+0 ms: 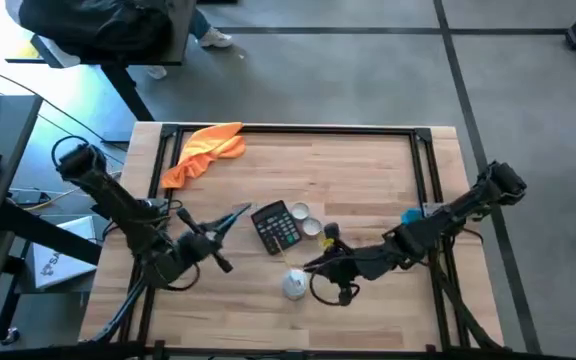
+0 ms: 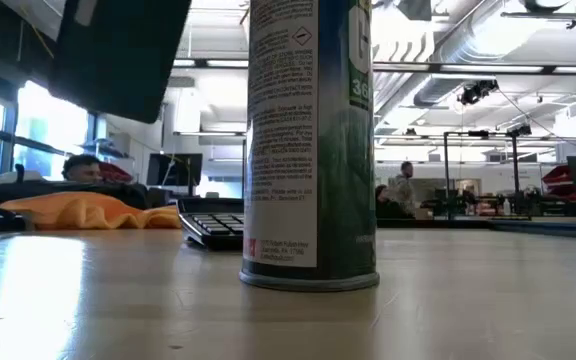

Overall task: Apply microfiber cloth
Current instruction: Spray the front of the black tablet using the white spray bottle

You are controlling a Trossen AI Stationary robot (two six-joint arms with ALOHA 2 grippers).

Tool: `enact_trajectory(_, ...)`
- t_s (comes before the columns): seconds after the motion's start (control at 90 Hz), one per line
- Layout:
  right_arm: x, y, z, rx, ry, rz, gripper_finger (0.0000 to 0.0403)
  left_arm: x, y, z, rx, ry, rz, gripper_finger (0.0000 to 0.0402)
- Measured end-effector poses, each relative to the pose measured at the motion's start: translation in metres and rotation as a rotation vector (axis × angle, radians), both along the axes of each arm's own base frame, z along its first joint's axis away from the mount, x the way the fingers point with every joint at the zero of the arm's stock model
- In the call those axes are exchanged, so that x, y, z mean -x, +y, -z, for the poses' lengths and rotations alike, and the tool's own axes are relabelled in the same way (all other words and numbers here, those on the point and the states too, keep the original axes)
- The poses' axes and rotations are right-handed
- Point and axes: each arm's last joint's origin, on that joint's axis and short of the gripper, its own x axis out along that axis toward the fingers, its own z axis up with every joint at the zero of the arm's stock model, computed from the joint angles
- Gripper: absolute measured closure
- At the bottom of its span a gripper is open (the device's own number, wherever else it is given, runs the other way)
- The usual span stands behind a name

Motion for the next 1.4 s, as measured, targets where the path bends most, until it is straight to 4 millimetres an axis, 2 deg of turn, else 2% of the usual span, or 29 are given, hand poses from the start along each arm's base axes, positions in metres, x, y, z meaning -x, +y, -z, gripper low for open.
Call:
enact_trajectory(0.122,-0.005,-0.001,-0.007,-0.071,0.038,0.064,0.0323,0.0,0.01,0.006,0.059,-0.056,-0.028,0.0394)
enact_trajectory(0.311,-0.034,0.006,0.001,-0.084,0.145,0.148,0.0238,-0.006,0.033,0.027,0.078,-0.078,-0.113,0.0394)
enact_trajectory(0.489,-0.055,0.009,-0.025,-0.147,0.208,0.356,0.0175,-0.005,0.049,0.036,0.061,-0.061,-0.165,0.0394)
enact_trajectory(0.611,-0.07,0.005,-0.03,-0.187,0.297,0.467,0.0146,-0.004,0.051,0.037,0.055,-0.06,-0.172,0.0394)
enact_trajectory(0.822,-0.085,0.004,-0.026,-0.339,0.425,0.624,0.0132,-0.004,0.051,0.037,0.034,-0.036,-0.172,0.0394)
enact_trajectory(1.056,-0.07,0.013,-0.041,-0.508,0.471,0.724,0.0132,-0.004,0.05,0.037,0.052,-0.036,-0.16,0.0394)
enact_trajectory(1.256,-0.063,0.014,-0.032,-0.533,0.507,0.834,0.0133,-0.005,0.05,0.038,0.108,-0.039,-0.131,0.0394)
enact_trajectory(1.4,-0.066,0.019,-0.029,-0.57,0.501,0.814,0.0133,-0.004,0.048,0.039,0.138,-0.04,-0.108,0.0394)
